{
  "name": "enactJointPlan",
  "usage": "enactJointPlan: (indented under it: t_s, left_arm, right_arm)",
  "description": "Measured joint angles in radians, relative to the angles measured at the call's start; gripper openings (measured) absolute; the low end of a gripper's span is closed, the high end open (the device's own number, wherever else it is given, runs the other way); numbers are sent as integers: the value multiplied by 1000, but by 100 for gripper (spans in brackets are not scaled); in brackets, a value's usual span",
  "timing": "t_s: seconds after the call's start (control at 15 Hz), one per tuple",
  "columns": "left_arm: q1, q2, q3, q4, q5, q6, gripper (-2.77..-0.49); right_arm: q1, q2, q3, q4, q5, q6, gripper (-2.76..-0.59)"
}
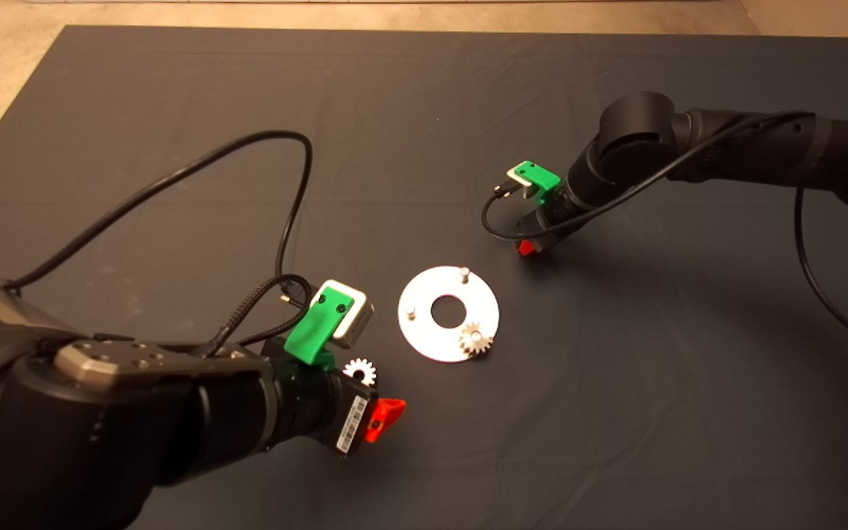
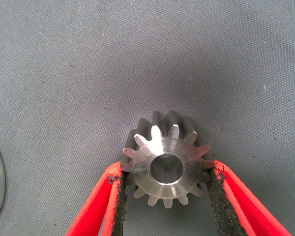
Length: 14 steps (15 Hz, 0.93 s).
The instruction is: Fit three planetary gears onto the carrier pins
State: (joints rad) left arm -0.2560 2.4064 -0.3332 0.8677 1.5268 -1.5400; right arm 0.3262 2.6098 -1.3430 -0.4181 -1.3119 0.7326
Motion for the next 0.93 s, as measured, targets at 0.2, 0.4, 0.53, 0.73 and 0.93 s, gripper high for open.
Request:
enactJointPlan:
  t_s: [0.2, 0.4, 0.53, 0.73, 0.93]
  left_arm:
    - [0, 0, 0, 0, 0, 0, -75]
    - [0, 0, 0, 0, 0, 0, -75]
    - [0, 0, 0, 0, 0, 0, -75]
    - [0, 0, 0, 0, 0, 0, -75]
    - [0, 0, 0, 0, 0, 0, -75]
  right_arm:
    - [-1, 0, 0, 0, 0, 0, -233]
    - [-1, 0, -3, 0, 2, -2, -236]
    - [-1, 0, -4, 0, 3, -3, -239]
    - [-1, 0, -4, 0, 3, -3, -242]
    - [-1, 0, -4, 1, 3, -4, -244]
